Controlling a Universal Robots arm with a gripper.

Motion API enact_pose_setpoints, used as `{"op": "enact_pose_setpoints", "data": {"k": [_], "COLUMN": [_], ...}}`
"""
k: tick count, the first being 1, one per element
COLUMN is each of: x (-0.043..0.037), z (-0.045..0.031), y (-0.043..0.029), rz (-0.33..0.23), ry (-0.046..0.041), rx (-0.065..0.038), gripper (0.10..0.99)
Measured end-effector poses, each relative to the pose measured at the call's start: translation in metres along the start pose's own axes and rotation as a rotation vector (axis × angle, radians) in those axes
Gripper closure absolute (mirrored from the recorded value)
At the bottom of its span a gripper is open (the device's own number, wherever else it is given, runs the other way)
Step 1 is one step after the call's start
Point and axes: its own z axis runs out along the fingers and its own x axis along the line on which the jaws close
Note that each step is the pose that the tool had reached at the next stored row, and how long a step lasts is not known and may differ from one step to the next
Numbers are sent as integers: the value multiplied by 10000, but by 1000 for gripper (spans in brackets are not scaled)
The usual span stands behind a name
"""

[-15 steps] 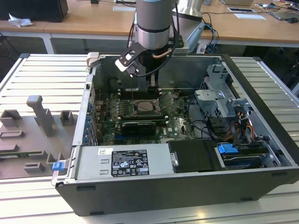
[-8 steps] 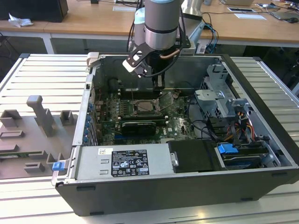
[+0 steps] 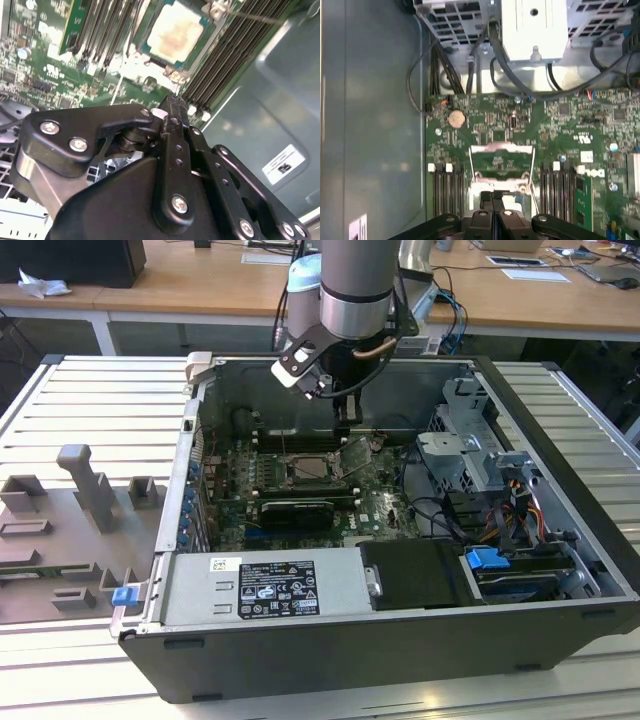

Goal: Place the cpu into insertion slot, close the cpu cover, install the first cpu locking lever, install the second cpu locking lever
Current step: 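Close the cpu cover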

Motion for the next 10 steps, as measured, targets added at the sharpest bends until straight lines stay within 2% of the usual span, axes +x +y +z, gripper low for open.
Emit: {"op": "enact_pose_setpoints", "data": {"k": [3, 10], "x": [4, 5], "z": [8, 12], "y": [95, 178], "rz": [-2, -3], "ry": [-31, -45], "rx": [-2, -1], "gripper": [976, 976]}}
